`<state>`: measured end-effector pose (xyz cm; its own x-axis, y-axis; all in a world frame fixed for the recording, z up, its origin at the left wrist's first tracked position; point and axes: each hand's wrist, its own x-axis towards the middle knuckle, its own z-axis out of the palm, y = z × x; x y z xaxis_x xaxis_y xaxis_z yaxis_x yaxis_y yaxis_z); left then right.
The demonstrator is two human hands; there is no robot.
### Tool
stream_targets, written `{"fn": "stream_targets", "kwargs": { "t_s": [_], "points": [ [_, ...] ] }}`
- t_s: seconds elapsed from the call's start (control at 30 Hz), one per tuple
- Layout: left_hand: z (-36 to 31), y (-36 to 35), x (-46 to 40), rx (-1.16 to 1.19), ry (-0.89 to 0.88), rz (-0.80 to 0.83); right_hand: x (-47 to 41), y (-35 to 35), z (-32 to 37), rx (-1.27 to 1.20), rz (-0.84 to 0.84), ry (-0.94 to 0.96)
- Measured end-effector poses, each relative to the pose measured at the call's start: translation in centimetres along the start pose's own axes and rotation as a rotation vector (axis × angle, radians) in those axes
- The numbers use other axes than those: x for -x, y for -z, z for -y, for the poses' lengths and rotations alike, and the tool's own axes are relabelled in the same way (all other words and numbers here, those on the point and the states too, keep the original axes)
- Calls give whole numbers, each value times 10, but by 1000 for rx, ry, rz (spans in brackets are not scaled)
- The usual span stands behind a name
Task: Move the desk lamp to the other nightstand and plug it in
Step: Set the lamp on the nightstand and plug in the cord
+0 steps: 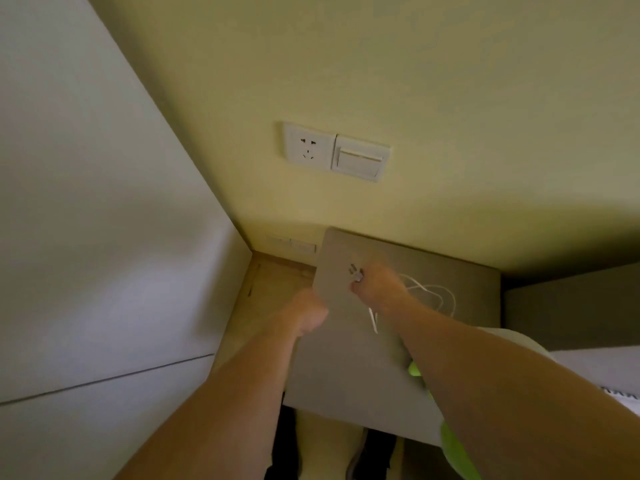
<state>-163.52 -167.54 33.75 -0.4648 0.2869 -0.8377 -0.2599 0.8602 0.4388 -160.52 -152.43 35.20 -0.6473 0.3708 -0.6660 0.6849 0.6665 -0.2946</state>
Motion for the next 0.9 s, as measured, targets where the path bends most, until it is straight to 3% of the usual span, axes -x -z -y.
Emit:
{"fn": "stream_targets", "kwargs": {
  "t_s": [0.23,0.4,0.5,0.63,0.9],
  "points": [
    [57,-16,-77,-97,29,-27,-62,-87,-17,1,-28,-114],
    [73,-15,-95,-78,85,-67,-68,-107,-20,3,-32,-136],
    [64,-4,-72,-151,64,-36,-50,-100,-14,7,-37,-147],
    [37,19,-21,-209,-39,-112,-6,-79,4,-86,-27,-173],
    [26,36,72,-169,-49,-147,108,-62,17,-239,-149,-128]
  ]
}}
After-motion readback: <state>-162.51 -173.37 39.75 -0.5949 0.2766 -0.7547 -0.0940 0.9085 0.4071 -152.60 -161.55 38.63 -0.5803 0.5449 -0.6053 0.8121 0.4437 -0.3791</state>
